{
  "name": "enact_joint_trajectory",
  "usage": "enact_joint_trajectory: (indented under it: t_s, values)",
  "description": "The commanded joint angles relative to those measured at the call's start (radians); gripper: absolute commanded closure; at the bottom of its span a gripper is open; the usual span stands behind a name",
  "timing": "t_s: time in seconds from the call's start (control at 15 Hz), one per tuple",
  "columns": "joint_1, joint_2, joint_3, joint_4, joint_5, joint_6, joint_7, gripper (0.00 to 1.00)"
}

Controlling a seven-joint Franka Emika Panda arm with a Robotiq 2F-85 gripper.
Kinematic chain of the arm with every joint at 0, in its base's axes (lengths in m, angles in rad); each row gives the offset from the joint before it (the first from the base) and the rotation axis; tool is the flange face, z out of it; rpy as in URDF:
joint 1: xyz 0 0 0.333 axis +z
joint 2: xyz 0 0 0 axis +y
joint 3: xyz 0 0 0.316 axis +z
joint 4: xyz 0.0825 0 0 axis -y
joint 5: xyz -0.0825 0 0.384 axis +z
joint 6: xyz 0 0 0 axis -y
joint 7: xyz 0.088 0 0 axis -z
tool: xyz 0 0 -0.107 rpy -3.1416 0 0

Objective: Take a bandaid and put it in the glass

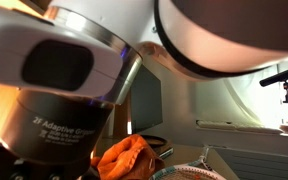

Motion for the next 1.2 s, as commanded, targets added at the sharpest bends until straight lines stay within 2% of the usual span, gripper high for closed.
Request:
enact_joint_trajectory:
  t_s: [0.0, 0.07, 0.13, 0.27, 0.8, 1.0, 1.07, 1.13]
  values:
    - [0.0, -0.04, -0.013, -0.046, -0.007, 0.003, 0.012, 0.99]
    - [0.0, -0.041, -0.01, -0.048, -0.005, -0.001, 0.006, 0.99]
    - [0.001, -0.043, -0.011, -0.05, -0.005, -0.009, 0.013, 0.7]
    - [0.001, -0.043, -0.009, -0.051, -0.004, -0.008, 0.007, 0.62]
    - [0.003, -0.046, -0.011, -0.05, -0.005, -0.014, 0.01, 0.03]
    - [0.001, -0.046, -0.008, -0.05, -0.003, -0.014, 0.006, 0.0]
    - [0.011, 0.014, -0.018, 0.063, 0.014, -0.063, -0.007, 0.0]
    - [0.0, -0.047, -0.003, -0.045, 0.002, -0.019, 0.005, 0.0]
